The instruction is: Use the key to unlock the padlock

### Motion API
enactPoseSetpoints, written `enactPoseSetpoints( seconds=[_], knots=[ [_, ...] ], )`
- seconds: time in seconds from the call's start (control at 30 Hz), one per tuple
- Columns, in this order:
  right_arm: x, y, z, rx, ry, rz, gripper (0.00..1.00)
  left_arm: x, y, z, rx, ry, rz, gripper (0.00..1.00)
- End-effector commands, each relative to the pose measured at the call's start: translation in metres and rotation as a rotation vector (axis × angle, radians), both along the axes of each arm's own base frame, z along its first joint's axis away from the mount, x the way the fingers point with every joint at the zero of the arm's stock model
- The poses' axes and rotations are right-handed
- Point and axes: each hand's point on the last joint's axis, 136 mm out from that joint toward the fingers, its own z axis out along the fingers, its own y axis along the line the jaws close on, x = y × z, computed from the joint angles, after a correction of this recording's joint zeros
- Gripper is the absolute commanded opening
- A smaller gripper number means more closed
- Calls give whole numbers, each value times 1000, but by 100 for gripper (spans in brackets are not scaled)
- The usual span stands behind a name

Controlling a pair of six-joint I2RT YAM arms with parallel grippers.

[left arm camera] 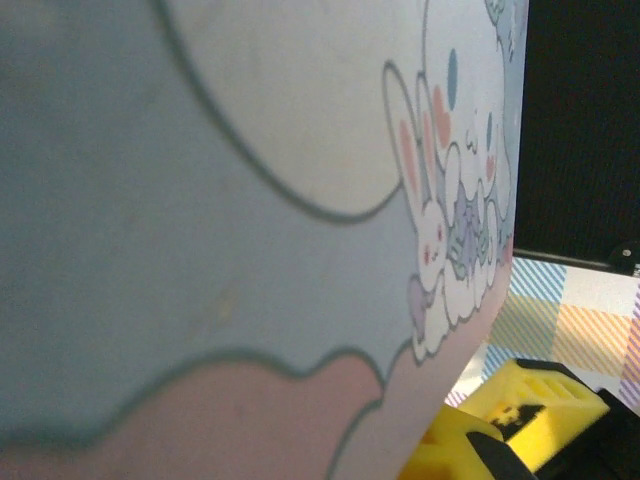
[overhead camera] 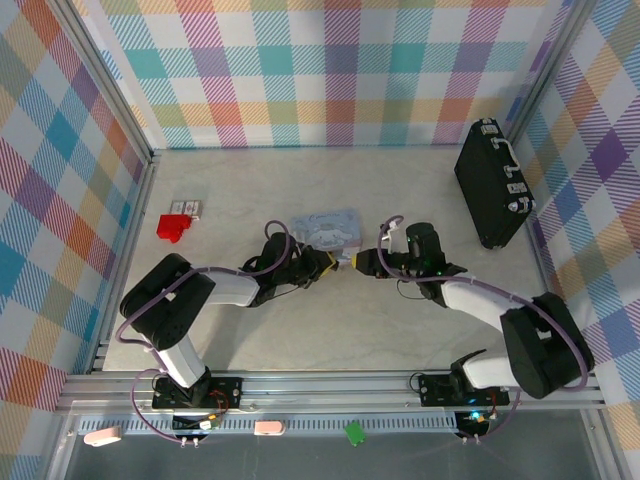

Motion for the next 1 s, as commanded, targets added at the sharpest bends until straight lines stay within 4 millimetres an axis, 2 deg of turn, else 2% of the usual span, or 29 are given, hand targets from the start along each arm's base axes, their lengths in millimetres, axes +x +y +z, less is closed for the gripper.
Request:
enactPoseSetpoints(
  seconds=[0.0, 0.07, 0.17, 0.3, 0.63, 0.97],
  knots=[
    [-12, -3, -4, -151, -250, 63, 38, -3, 5, 15, 18, -22, -25, 0],
    [-23, 10, 0, -199, -389, 113, 38, -5, 7, 17, 48, -23, -37, 0],
    [-34, 29, -4, -250, -522, 163, 38, -8, 9, 19, 74, -25, -55, 0],
    [-37, 41, -13, -303, -620, 183, 38, -11, 10, 21, 86, -23, -70, 0],
    [-32, 54, -34, -349, -711, 219, 38, -17, 11, 23, 83, -11, -84, 0],
    [-18, 68, -52, -439, -759, 244, 35, -24, 15, 22, 99, 3, -98, 0]
  ],
)
